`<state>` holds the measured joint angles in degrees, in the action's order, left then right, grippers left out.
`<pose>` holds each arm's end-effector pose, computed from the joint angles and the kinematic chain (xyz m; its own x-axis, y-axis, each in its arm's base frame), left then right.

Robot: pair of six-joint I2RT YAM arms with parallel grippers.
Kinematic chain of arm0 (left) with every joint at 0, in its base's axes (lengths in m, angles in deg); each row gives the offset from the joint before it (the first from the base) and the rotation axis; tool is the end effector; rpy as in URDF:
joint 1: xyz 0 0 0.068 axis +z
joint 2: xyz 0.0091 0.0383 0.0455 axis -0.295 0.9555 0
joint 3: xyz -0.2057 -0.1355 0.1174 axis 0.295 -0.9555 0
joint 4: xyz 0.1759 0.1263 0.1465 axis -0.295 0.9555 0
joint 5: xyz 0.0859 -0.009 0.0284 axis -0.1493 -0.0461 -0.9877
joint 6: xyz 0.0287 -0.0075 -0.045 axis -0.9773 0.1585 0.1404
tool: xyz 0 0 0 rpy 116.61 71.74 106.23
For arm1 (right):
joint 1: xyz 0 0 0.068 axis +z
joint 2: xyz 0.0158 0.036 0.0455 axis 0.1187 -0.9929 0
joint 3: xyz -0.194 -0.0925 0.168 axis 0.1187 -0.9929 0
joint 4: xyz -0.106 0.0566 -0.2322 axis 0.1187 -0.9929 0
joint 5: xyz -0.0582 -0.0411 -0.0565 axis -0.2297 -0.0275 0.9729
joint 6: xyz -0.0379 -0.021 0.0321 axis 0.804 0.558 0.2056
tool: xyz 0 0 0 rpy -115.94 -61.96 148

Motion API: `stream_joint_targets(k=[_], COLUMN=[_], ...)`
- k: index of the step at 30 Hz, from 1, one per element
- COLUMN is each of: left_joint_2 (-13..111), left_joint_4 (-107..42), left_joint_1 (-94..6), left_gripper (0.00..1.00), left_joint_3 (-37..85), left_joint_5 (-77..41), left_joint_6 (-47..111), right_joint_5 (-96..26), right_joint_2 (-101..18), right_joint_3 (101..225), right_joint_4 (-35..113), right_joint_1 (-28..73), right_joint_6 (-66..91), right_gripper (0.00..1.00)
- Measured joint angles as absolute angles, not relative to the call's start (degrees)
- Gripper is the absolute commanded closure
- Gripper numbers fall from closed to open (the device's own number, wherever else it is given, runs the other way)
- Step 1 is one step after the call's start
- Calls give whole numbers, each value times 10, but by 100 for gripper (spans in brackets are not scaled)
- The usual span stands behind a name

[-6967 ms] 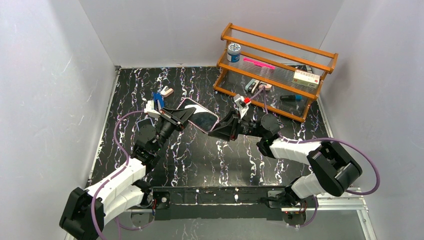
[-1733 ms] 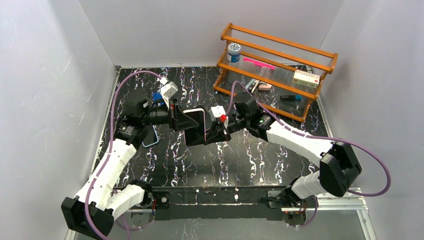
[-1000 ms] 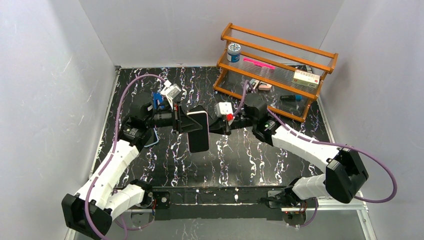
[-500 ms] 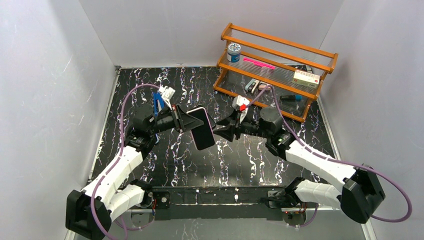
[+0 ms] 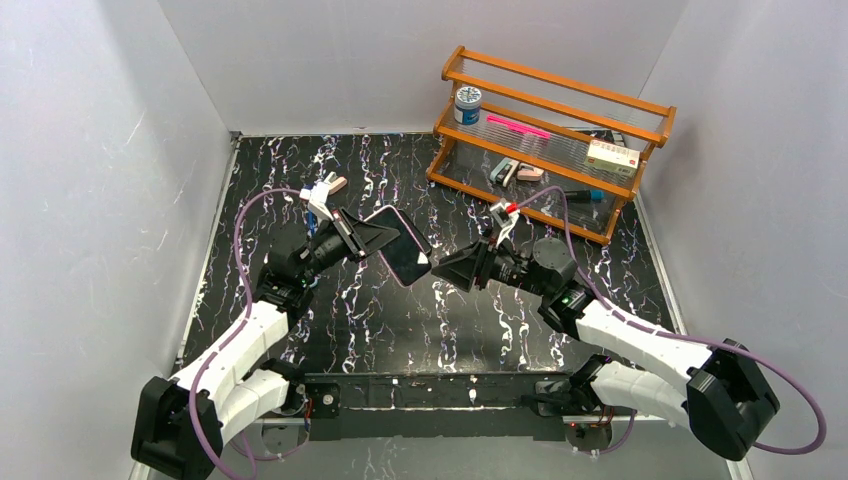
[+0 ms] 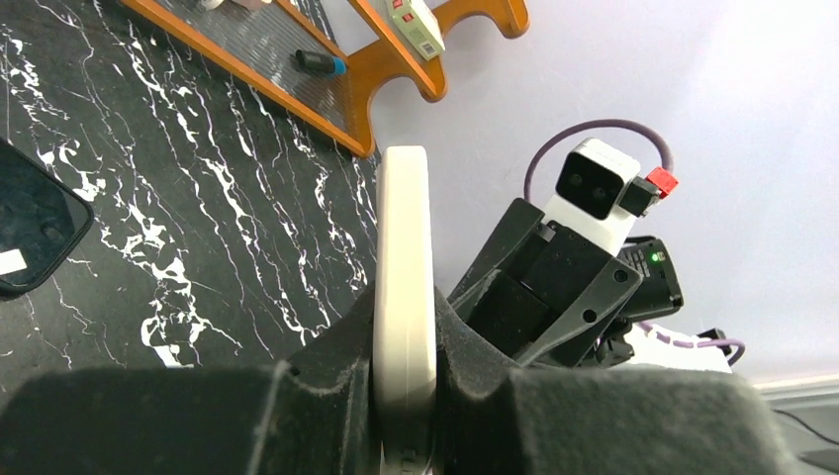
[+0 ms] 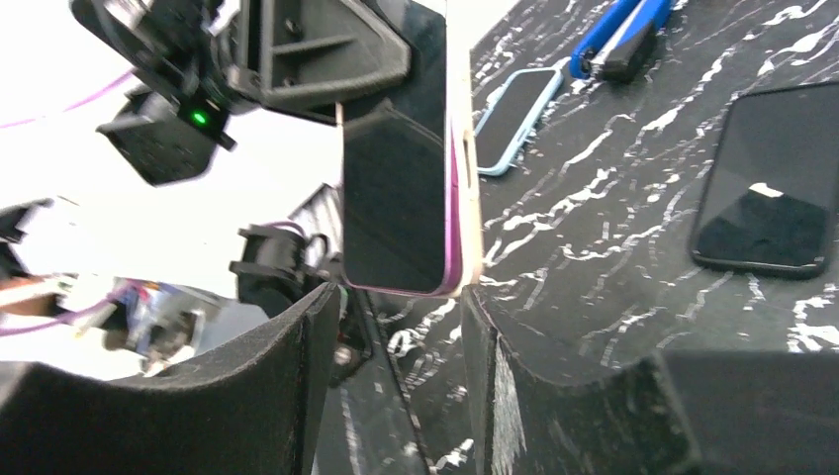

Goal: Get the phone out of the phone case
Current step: Remove the phone case from the phone.

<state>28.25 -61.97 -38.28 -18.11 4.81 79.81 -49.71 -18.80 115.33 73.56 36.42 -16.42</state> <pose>0.1975 -0.0959 0.2934 -0.6209 -0.5519 -0.5567 0.4922 0.2782 -0.8248 0.1583 0.1674 0.2731 -0.4967 0.2750 -0.8232 -0.7644 0.3107 0.5650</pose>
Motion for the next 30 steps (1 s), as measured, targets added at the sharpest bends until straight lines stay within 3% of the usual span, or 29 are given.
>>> stream_joint_targets(k=[11,30], left_joint_2=[281,272], left_joint_4=[-665,-715], left_joint_1=[-383,-387], left_gripper=[100,100], left_joint_3=[-206,-219], left_joint_5=[8,-16], left_joint_6=[846,874], right_joint_5=[-488,-453], right_joint_2=[-246,-251], right_joint_3=[1146,1145], right_joint_4=[839,844], right_joint_1=[371,380], right_joint_6=[-356,-411], right_gripper=[50,53])
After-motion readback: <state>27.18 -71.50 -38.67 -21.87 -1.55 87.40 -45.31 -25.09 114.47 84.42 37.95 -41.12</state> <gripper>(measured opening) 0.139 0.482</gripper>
